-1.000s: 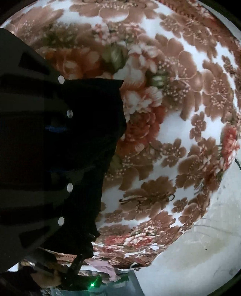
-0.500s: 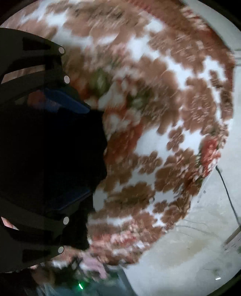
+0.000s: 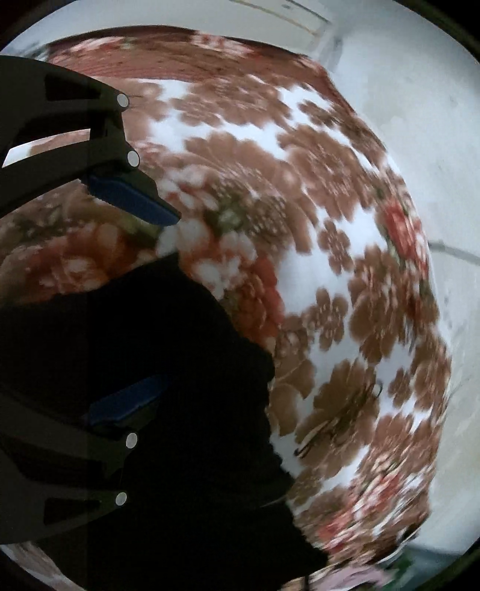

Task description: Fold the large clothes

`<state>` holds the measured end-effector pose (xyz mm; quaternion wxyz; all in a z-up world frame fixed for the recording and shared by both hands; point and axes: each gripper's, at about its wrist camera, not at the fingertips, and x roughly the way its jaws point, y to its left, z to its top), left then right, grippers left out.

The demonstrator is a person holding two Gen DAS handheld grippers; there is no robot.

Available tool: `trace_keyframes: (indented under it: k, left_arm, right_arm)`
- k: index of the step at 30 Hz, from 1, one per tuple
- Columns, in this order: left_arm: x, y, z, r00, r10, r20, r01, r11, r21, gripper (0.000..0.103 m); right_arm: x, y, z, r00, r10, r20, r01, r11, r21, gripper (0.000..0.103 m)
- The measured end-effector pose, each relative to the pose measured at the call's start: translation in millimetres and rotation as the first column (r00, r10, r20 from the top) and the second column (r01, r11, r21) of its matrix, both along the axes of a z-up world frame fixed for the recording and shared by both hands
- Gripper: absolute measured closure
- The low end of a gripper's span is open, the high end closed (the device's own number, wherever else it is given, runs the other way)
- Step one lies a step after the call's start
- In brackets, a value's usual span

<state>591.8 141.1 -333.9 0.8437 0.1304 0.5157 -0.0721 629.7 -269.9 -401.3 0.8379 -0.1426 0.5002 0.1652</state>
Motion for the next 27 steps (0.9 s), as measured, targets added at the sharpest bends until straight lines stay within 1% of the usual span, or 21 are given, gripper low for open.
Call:
trace_keyframes:
  k: [3, 4, 5, 6, 7, 8, 9, 10, 11, 12, 14, 15, 16, 17, 18, 19, 21, 22, 23, 25, 27]
  left_arm:
    - [6.5, -19.2, -5.8, 0.992, -0.122, 0.011, 0.121, 0.992, 0.046, 0.023]
    - [8.7, -24.5, -7.1, 0.988, -0.155, 0.020, 0.153, 0.987, 0.057, 0.027]
    - [11.4, -26.5, -7.9, 0.984, -0.177, 0.023, 0.175, 0.983, 0.051, 0.051]
    - [13.9, -26.7, -8.3, 0.982, -0.188, 0.031, 0.187, 0.982, 0.041, 0.064]
    - [18.4, -25.1, -10.0, 0.984, -0.177, 0.032, 0.175, 0.984, 0.033, 0.070]
    - [24.1, -23.3, -14.4, 0.986, -0.166, 0.003, 0.166, 0.986, 0.002, 0.076]
    - [26.7, -21.5, -15.6, 0.988, -0.156, -0.008, 0.156, 0.988, -0.015, 0.078]
    - [31.0, -13.6, -13.4, 0.994, -0.109, -0.014, 0.108, 0.992, -0.072, 0.080]
    - [33.8, -5.5, -10.9, 0.997, -0.067, -0.023, 0.064, 0.989, -0.136, 0.080]
    - [35.4, 5.1, -6.6, 0.999, -0.015, -0.034, 0.008, 0.978, -0.210, 0.080]
    - [33.1, 21.8, 0.1, 0.996, 0.070, -0.057, -0.084, 0.946, -0.312, 0.081]
    - [30.3, 29.1, 3.1, 0.992, 0.105, -0.075, -0.124, 0.929, -0.349, 0.082]
    - [27.6, 32.8, 3.6, 0.988, 0.122, -0.095, -0.149, 0.917, -0.370, 0.082]
    - [25.1, 36.5, 4.2, 0.984, 0.139, -0.116, -0.173, 0.907, -0.383, 0.082]
    - [22.1, 39.6, 6.5, 0.979, 0.151, -0.136, -0.193, 0.897, -0.397, 0.082]
    - [20.7, 42.1, 7.5, 0.977, 0.148, -0.153, -0.200, 0.888, -0.415, 0.082]
    - [21.3, 48.0, 7.0, 0.972, 0.149, -0.180, -0.216, 0.871, -0.442, 0.082]
    - [24.6, 51.0, -2.1, 0.968, 0.146, -0.205, -0.223, 0.875, -0.429, 0.082]
    - [27.2, 52.2, -11.2, 0.965, 0.148, -0.218, -0.227, 0.888, -0.400, 0.082]
    - [34.0, 54.8, -40.2, 0.955, 0.150, -0.254, -0.236, 0.906, -0.351, 0.081]
    - [36.2, 47.4, -55.8, 0.965, 0.130, -0.228, -0.195, 0.936, -0.293, 0.080]
  right_arm:
    - [11.0, 8.6, -1.7, 1.000, 0.022, -0.003, -0.022, 0.999, 0.028, 0.011]
    - [13.6, 12.5, -2.3, 0.999, 0.037, -0.001, -0.036, 0.999, 0.029, 0.011]
    - [17.2, 17.1, -5.1, 0.998, 0.059, -0.001, -0.059, 0.998, 0.022, 0.011]
    - [21.2, 20.4, -9.4, 0.997, 0.077, -0.008, -0.077, 0.997, 0.017, 0.014]
    - [24.3, 21.8, -12.8, 0.996, 0.090, -0.020, -0.089, 0.996, 0.022, 0.016]
    - [28.0, 23.7, -18.0, 0.992, 0.113, -0.050, -0.111, 0.993, 0.047, 0.029]
    - [29.3, 26.1, -20.1, 0.988, 0.138, -0.066, -0.134, 0.989, 0.064, 0.053]
    - [28.2, 27.9, -19.1, 0.990, 0.137, -0.047, -0.135, 0.990, 0.042, 0.060]
    - [26.2, 29.1, -16.1, 0.991, 0.134, -0.024, -0.134, 0.991, 0.025, 0.067]
    - [24.8, 28.3, -14.2, 0.992, 0.126, -0.021, -0.125, 0.992, 0.024, 0.077]
    - [21.7, 22.1, -7.0, 0.995, 0.101, -0.013, -0.100, 0.994, 0.038, 0.080]
    - [20.8, 15.7, -1.9, 0.997, 0.079, -0.015, -0.078, 0.995, 0.060, 0.081]
    - [21.0, 9.6, 2.7, 0.998, 0.059, -0.020, -0.057, 0.995, 0.085, 0.081]
    - [21.0, 1.5, 9.6, 0.999, 0.036, -0.029, -0.032, 0.992, 0.122, 0.081]
    - [20.8, -4.1, 16.0, 0.999, 0.023, -0.031, -0.019, 0.990, 0.139, 0.081]
    - [21.0, -5.8, 19.5, 0.999, 0.019, -0.030, -0.015, 0.990, 0.139, 0.081]
    - [23.4, -4.6, 20.2, 0.999, 0.035, -0.030, -0.032, 0.994, 0.104, 0.081]
    - [26.9, -1.3, 14.2, 0.998, 0.045, -0.037, -0.042, 0.996, 0.080, 0.081]
    - [30.1, 0.1, 7.6, 0.998, 0.048, -0.049, -0.045, 0.996, 0.073, 0.081]
    - [37.8, 4.6, -11.1, 0.997, 0.041, -0.062, -0.037, 0.997, 0.066, 0.080]
    - [41.2, 10.1, -26.3, 0.997, 0.043, -0.062, -0.041, 0.999, 0.028, 0.079]
